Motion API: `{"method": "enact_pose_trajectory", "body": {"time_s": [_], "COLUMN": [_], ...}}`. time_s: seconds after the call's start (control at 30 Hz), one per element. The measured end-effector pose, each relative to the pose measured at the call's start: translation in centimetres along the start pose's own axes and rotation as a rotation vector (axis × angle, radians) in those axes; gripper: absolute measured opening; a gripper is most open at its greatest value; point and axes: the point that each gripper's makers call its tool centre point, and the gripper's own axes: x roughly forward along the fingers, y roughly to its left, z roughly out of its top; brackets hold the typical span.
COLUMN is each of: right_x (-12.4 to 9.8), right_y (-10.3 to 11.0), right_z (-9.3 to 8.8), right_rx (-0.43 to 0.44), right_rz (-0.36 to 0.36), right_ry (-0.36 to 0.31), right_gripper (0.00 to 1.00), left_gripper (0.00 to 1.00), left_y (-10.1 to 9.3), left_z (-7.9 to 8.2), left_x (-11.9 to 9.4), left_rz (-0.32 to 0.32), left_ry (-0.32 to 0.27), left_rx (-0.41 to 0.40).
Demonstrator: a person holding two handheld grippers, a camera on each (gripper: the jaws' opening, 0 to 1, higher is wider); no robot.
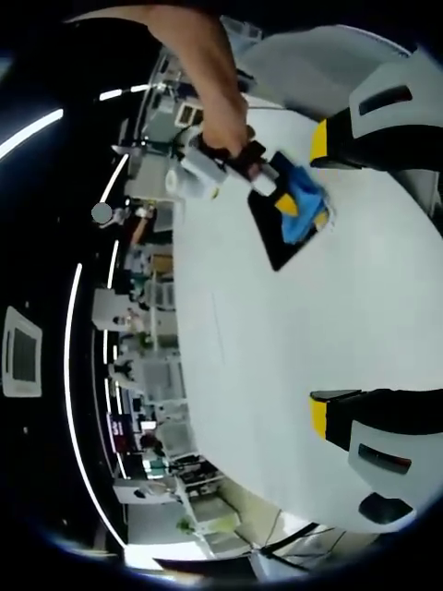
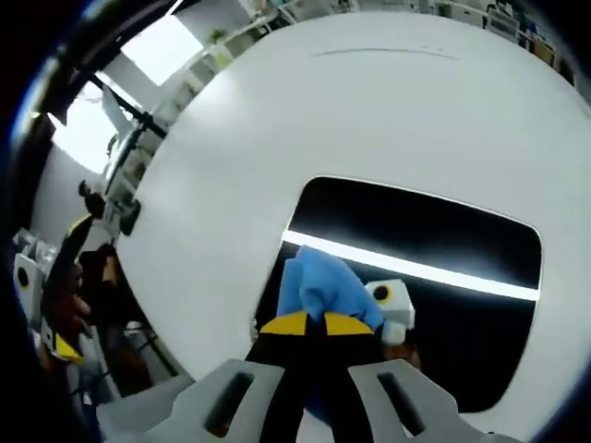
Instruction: Wipe the mirror surface with the cleaning cloth until all visible marks leave the cleaned area.
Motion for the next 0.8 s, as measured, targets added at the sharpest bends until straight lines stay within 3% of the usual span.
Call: {"method": "enact_pose_trajectory", "body": {"time_s": [0.43,0.8], "right_x": [0.9,1.0], "right_y": [1.7,2.0], "right_z": [0.5,0.4], "right_rx": [-0.021,-0.041], "right_rz": [0.016,0.038], "right_ry": [0.002,-0.047], "right_gripper": [0.00,0.00], "left_gripper": [1.00,1.00], "left_y": [0.4,0.5], "left_z": [-0.2,-0.1], "left_x": [-0.6,0.2], "left_rz": [0.019,-0.010], "left_ry": [-0.003,0.006], "left_rx": [-0.013,-0.005]}}
